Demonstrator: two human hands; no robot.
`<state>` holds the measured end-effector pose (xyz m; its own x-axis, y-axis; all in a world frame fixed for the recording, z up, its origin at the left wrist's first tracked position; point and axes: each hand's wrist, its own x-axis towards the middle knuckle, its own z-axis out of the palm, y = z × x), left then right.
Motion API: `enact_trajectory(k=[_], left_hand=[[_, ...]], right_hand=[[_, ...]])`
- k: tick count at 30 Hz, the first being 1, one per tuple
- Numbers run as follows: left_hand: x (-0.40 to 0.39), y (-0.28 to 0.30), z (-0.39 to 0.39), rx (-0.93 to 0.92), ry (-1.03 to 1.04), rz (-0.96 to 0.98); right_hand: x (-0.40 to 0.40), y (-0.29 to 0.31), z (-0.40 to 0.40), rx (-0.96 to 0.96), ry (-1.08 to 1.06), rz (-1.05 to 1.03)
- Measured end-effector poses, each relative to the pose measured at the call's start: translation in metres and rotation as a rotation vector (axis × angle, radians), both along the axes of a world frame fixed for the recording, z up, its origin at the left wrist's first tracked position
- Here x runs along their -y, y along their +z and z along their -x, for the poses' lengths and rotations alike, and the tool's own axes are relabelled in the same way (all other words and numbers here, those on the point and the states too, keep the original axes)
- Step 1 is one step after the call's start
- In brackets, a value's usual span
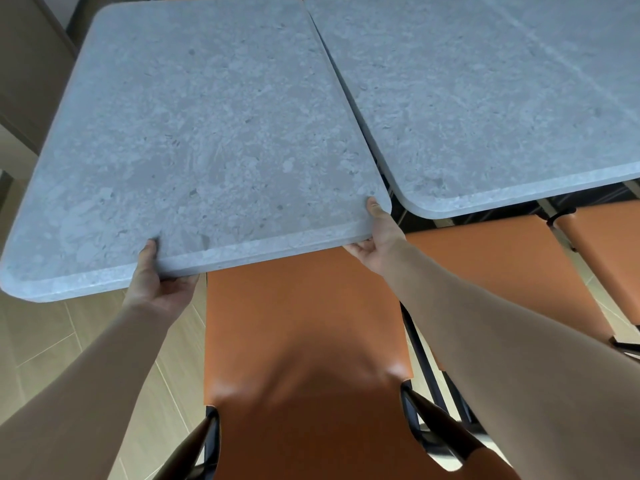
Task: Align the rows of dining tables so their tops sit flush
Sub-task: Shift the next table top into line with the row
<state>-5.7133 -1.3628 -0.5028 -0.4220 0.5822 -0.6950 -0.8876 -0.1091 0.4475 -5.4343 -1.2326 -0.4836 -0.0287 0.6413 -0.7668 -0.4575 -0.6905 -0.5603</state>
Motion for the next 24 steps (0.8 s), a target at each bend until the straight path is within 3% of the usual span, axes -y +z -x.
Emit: enact_trajectory(k=[5, 13, 24], left_hand=[[-0.002, -0.004, 0.006, 0.004, 0.017, 0.025], [-0.008, 0.000, -0.001, -0.008, 0.007, 0.097], [-0.013, 0.001, -0.010, -0.045, 0.065, 0.193]], right_hand=[[0.000, -0.006, 0.000, -0.036, -0.034, 0.025], [-0.009, -0.006, -0.007, 0.103, 0.257, -0.053], [-0.018, -0.005, -0.020, 0.061, 0.288, -0.058]])
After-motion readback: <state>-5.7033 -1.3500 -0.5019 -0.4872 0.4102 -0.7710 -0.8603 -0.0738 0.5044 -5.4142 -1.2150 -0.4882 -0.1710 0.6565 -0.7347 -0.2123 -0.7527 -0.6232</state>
